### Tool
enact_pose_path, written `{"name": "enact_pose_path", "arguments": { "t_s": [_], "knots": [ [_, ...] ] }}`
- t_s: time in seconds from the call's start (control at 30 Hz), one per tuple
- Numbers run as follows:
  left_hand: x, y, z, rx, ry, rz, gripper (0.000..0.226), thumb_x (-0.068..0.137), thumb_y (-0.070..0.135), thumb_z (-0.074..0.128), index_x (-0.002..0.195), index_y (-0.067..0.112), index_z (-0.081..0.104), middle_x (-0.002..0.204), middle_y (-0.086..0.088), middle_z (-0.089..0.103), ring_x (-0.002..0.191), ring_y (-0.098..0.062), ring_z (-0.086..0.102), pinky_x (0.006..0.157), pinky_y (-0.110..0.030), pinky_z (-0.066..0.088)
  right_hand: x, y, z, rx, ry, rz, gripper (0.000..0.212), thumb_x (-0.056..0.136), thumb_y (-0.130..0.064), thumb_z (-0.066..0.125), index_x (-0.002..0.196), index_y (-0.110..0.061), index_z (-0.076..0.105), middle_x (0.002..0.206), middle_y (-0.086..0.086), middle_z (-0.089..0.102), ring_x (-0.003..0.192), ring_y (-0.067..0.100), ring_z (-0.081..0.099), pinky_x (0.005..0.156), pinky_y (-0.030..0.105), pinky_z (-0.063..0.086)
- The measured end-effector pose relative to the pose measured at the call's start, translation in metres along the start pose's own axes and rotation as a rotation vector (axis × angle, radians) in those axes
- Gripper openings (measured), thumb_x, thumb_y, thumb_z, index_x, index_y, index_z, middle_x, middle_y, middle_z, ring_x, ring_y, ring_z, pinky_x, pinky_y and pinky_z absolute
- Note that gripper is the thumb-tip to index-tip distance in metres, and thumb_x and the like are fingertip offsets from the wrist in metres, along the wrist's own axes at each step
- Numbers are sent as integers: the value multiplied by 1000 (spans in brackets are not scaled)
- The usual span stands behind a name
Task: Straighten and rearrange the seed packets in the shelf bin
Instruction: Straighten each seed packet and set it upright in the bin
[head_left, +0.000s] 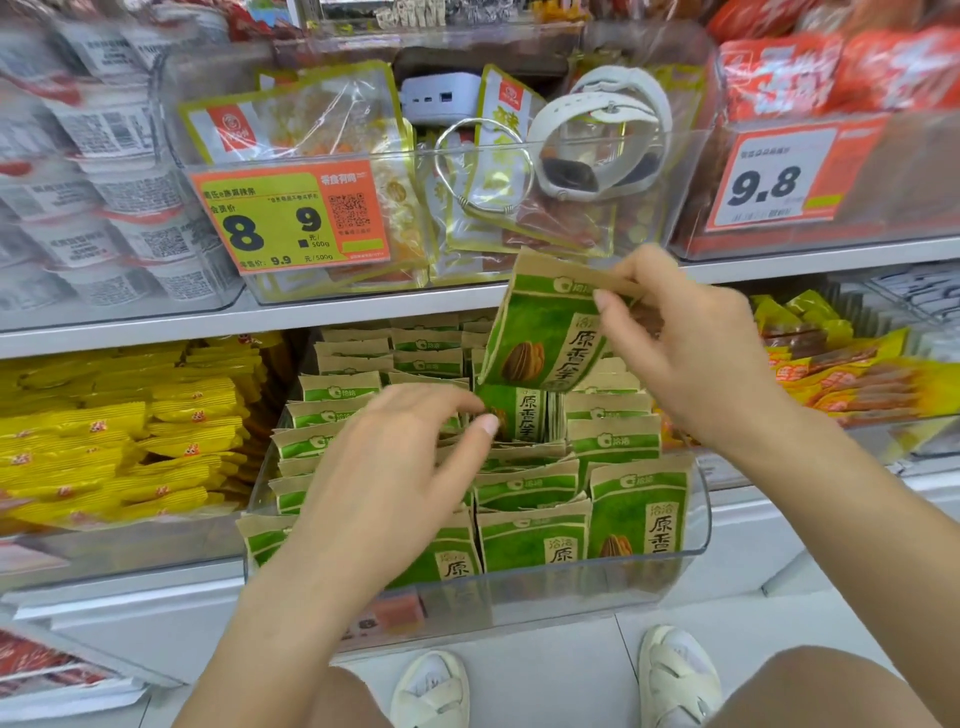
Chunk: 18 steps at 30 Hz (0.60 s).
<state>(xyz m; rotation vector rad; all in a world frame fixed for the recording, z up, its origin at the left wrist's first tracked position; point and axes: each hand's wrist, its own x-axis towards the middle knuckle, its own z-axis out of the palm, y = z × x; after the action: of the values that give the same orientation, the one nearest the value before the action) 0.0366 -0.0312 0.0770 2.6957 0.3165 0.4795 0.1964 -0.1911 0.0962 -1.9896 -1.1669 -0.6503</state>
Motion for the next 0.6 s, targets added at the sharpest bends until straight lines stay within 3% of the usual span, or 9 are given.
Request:
{"name": "enact_pose_path", "arguments": {
  "t_s": [0.1,0.17,0.23,0.3,0.4,0.5,0.6],
  "knots": [
    [-13,-2,-11,-157,196,-39,35,93,51,43,111,33,67,105,25,63,102,8,50,84,-27,45,0,-14,-18,73,99,25,13,94,-32,48,95,-20,52,68,-11,58,61,25,60,58,43,50],
    [-23,3,-16,-317,289,-62,25,97,46,49,107,35,68,98,28,66,101,10,54,81,-17,46,-4,-26,-31,131,139,48,9,95,-26,51,94,-18,54,69,-14,56,60,19,55,57,38,46],
    [-34,13,-19,-511,322,-76,25,94,46,49,110,37,66,104,30,66,105,13,57,82,-7,44,-11,-37,-42,244,156,105,5,95,-22,53,90,-23,54,67,-6,60,62,20,55,56,37,44],
    [-46,25,-18,-652,281,-86,34,90,46,49,119,37,62,114,30,64,110,14,56,85,-3,41,-19,-48,-51,359,140,169,13,95,-21,55,84,-28,54,66,0,63,61,16,58,56,37,47],
    [-65,41,-11,-774,121,-83,46,86,53,52,130,39,54,125,28,61,115,13,54,91,-5,42,-37,-61,-58,502,95,269,18,95,-13,58,83,-26,56,61,-14,64,58,0,56,54,19,45],
    [-87,46,5,-916,-60,-118,50,82,50,61,128,29,58,116,18,70,109,-2,64,91,-21,51,-65,-69,-55,651,-1,392,6,90,-17,60,85,-20,61,61,3,66,56,5,56,49,20,44],
    [-109,44,24,-965,-106,-223,40,79,38,65,116,22,63,100,5,76,95,-17,71,88,-38,56,-98,-75,-44,696,-58,527,9,89,-20,61,85,-13,62,60,11,68,54,10,60,48,24,44]
  ]
}}
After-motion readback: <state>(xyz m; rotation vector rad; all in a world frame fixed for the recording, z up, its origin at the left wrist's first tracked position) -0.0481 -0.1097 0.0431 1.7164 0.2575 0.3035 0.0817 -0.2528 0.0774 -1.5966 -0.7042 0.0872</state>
